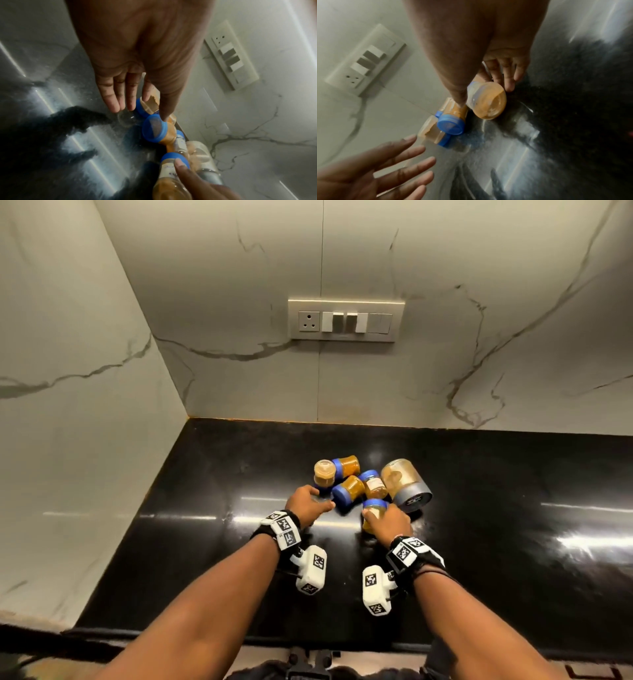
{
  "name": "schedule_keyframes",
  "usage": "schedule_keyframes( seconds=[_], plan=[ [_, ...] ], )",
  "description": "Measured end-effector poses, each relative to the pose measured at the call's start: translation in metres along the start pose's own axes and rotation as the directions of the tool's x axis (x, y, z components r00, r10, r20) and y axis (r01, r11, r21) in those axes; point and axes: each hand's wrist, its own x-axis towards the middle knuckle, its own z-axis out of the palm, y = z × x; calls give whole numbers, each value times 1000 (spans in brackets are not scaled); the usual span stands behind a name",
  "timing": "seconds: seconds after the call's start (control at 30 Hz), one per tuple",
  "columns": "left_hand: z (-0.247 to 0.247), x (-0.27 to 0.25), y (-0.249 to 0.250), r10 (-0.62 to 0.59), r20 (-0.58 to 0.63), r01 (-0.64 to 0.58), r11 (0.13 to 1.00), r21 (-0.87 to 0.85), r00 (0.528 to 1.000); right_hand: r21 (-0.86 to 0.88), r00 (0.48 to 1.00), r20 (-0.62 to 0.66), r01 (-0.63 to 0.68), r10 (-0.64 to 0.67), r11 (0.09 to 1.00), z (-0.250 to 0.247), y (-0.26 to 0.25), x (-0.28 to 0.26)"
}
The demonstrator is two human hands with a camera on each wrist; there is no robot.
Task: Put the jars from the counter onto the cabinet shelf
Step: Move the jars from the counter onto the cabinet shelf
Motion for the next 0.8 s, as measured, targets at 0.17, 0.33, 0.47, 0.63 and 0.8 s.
schedule_keyframes(
  seconds=[0.17, 0.33, 0.47, 0.63, 0.8],
  plan=[
    [13, 22, 1, 84, 60, -91, 988, 128, 995, -2, 999, -19, -41, 41, 999, 4, -12, -1],
    [32, 41, 3, 95, 11, -95, 986, 137, 995, 137, 999, -46, 7, 0, 991, 4, -1, -7],
    [50, 48, 7, 89, -84, -81, 993, 91, 993, 348, 996, -84, 50, -22, 936, -9, 7, -22],
    [64, 44, 12, 64, -152, -48, 993, 103, 986, 501, 992, -77, 123, -98, 857, -25, 14, -27],
    [65, 36, -4, 63, -213, -76, 996, -53, 975, 595, 982, -56, 180, -183, 784, -45, 15, -36]
  ],
)
